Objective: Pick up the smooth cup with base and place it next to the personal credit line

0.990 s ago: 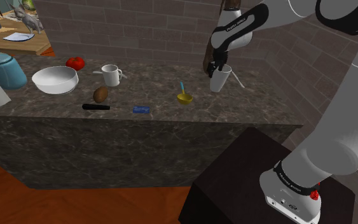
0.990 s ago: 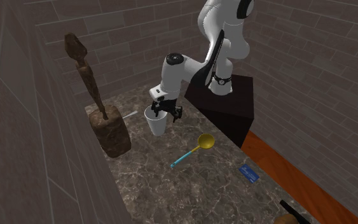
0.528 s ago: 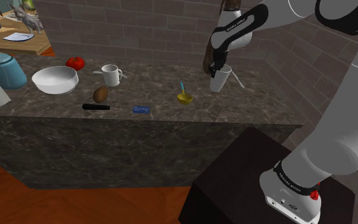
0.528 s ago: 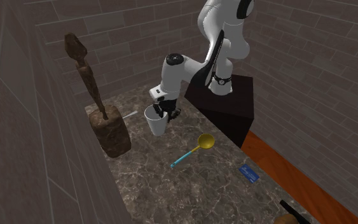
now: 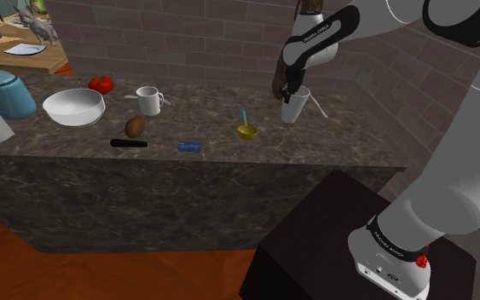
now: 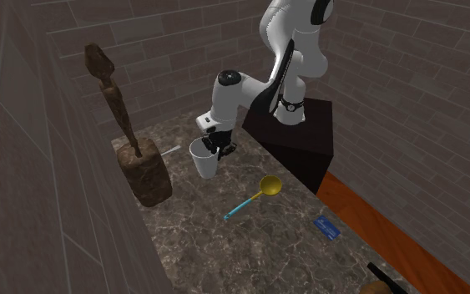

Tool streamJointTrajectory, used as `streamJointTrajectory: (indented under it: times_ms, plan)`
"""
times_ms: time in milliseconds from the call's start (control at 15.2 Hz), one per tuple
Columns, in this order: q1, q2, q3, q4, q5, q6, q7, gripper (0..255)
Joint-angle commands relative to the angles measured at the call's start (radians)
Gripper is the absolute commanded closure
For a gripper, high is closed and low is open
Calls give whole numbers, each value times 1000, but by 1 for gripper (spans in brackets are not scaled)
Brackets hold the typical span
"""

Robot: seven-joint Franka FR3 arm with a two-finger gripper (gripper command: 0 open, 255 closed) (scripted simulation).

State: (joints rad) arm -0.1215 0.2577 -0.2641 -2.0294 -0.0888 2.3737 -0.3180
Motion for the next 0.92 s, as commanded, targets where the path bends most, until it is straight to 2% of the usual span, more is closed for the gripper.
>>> streamJointTrajectory:
  times_ms: [0,858]
  plan:
    - [1,-8,-1,4,-2,-12,0,255]
    - [8,-93,-5,79,-16,-169,-5,255]
